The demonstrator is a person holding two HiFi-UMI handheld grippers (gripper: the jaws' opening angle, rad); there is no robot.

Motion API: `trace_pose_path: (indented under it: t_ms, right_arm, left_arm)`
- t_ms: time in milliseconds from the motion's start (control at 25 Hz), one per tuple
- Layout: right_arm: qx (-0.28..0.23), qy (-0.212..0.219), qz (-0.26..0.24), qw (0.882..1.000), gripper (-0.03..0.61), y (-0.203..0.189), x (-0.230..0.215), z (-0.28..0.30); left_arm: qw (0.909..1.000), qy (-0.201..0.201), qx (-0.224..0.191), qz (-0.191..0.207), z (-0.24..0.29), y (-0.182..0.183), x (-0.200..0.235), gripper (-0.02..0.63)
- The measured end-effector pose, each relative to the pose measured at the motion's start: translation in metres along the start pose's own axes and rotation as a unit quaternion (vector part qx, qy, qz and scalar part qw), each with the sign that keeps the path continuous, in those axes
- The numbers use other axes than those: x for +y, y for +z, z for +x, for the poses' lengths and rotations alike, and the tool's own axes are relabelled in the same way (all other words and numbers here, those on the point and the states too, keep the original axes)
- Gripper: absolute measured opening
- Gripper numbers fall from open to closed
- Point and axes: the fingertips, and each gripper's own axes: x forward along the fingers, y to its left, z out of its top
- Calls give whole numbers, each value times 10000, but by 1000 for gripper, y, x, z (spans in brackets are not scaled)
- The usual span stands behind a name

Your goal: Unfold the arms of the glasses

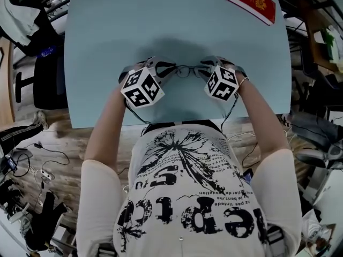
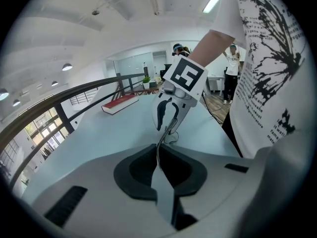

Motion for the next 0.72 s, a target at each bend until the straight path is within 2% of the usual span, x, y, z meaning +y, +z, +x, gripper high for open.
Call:
trace_pose_path:
  t_ms: [160,280,360,520,720]
  right_arm:
    - [161,417,-483,9978,92,30,11,12]
    - [380,643,-743,9944,91,39,18,25]
    - [475,691,-880,9926,86,43,20,32]
    - [623,689,-1177,9887,37,53,21,40]
    - [621,723,-1386,9857,28,54,22,37]
  left_arm:
    - [9999,34,2,-97,-1,-1,2,31]
    - [9997,32,38,-237,-2,-2,2,31]
    - [9997,2,76,-235,-1,-2,1,31]
    - [9995,-43,168,-271,-2,-2,3,31]
    - [9982,-103,372,-463,-3,-5,8,31]
